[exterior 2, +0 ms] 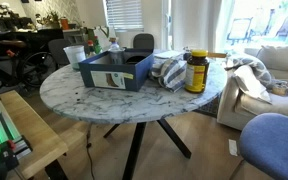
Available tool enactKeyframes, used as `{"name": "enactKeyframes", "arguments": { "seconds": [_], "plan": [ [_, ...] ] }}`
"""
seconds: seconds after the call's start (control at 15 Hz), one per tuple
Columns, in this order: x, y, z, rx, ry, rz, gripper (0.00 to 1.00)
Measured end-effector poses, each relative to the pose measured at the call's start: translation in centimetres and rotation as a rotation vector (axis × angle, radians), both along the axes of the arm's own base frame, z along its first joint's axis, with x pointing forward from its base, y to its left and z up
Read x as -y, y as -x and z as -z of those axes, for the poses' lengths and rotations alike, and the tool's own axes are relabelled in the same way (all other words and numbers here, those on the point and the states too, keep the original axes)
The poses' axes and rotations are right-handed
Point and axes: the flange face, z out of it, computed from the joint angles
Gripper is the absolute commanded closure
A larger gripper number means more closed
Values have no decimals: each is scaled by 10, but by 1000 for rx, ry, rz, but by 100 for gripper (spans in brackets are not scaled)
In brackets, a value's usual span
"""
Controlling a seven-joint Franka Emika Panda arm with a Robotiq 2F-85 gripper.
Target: Move the wooden blocks from atop the bottle to the plastic cup in the box
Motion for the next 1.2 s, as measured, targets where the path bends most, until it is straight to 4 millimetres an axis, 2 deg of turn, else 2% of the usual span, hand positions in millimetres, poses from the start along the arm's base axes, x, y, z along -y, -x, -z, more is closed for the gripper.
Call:
{"name": "enactKeyframes", "arguments": {
  "seconds": [0.33,0.47,0.67,0.87,1.07,1.2],
  "plan": [
    [0,0,0,0,0,0,0],
    [2,-6,-6,43,-11,18,0],
    [8,-45,-40,234,-34,59,0],
    [5,-95,-61,273,-71,67,0],
    [-10,-141,-57,156,-118,58,0],
    [-19,-171,-42,64,-117,65,0]
  ]
}}
